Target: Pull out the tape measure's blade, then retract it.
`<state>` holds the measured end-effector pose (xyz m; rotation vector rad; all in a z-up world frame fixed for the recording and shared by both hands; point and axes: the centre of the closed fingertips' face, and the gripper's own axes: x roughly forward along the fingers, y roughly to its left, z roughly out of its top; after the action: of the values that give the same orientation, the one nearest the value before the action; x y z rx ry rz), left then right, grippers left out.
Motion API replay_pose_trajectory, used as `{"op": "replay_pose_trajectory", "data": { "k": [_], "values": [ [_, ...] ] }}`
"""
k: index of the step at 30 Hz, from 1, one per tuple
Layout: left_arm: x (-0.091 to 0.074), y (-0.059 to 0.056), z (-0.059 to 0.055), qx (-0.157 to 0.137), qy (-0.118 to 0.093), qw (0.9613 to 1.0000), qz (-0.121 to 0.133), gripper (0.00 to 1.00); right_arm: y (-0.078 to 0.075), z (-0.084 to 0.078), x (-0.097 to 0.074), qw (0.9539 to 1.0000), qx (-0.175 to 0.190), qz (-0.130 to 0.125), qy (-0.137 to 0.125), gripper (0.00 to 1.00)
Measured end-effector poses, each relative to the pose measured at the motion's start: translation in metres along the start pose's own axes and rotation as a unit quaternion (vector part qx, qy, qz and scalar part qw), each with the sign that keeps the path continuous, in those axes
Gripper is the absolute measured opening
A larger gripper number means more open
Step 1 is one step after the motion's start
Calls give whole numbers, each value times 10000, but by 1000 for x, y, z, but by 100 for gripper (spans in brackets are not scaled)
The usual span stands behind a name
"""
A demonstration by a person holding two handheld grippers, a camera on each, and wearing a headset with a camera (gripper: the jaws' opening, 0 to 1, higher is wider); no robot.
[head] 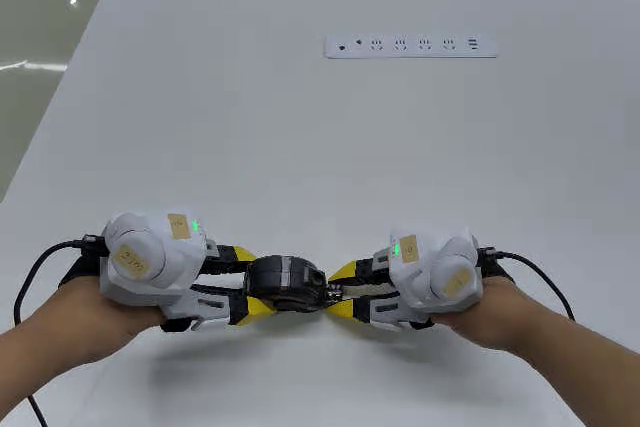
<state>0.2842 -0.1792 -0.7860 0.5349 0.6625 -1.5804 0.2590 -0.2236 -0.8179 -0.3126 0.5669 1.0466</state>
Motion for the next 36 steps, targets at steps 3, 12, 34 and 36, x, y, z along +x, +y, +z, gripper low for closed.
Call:
{"op": "replay_pose_trajectory", "data": {
  "k": [3,12,34,36],
  "values": [
    [0,1,-1,-5,7,10000,3,29,1,0,0,10000,33,-34,-8,14],
    [1,2,-3,141,50,9999,36,28,2,0,0,10000,49,-42,31,12],
    [-1,4,-7,314,100,9995,24,27,2,-5,-18,9997,65,-55,226,11],
    [-1,4,-7,325,103,9994,25,27,2,-6,-21,9997,53,-65,244,11]
  ]
}}
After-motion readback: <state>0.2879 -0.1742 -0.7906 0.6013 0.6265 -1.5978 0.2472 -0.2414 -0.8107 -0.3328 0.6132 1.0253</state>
